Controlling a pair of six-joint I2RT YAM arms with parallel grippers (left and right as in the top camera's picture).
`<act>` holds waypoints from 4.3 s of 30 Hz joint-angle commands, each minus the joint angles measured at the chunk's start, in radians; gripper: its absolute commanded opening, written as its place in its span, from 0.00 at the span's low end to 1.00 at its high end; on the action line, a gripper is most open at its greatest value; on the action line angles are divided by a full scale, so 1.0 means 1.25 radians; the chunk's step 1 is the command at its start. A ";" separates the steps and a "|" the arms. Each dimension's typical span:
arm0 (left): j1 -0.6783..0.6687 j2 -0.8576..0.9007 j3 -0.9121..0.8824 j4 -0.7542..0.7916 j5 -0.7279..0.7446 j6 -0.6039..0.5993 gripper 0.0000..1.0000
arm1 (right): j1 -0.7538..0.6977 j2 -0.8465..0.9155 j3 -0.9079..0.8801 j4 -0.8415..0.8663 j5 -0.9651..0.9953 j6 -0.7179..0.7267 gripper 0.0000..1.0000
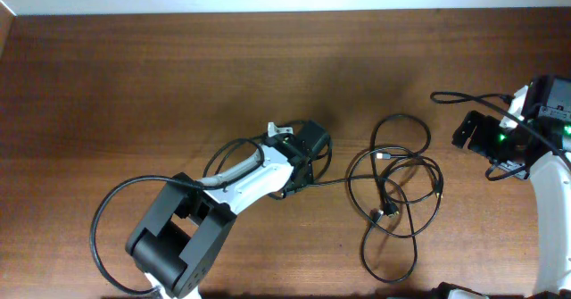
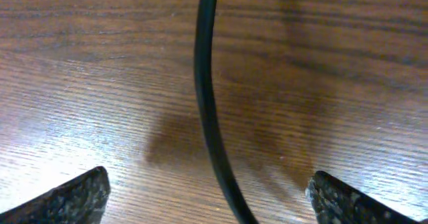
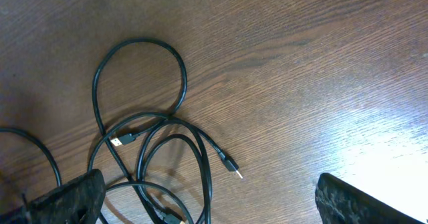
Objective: Untangle cables
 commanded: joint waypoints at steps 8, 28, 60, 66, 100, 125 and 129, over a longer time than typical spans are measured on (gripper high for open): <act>0.001 0.007 -0.006 0.027 0.010 -0.009 0.56 | -0.003 0.003 0.013 0.000 -0.005 0.004 0.99; 0.094 -0.103 0.251 -0.095 0.003 0.124 0.00 | -0.003 0.003 0.013 0.001 -0.005 0.004 0.99; 0.751 -0.402 0.518 -0.246 0.018 0.290 0.00 | 0.009 0.005 0.013 0.012 -0.352 -0.253 0.99; 0.751 -0.402 0.518 -0.248 0.056 0.290 0.00 | 0.124 0.041 0.013 0.019 -0.350 -0.291 0.99; 0.597 -0.397 0.518 -0.137 0.558 0.076 0.00 | 0.388 0.242 0.013 0.161 -0.589 -0.677 0.99; 0.577 -0.403 0.518 -0.043 0.785 -0.023 0.00 | 0.544 0.422 0.013 0.620 -0.378 -0.692 0.92; 0.577 -0.403 0.518 -0.043 0.785 -0.027 0.00 | 0.546 0.428 0.013 0.633 -0.377 -0.692 0.30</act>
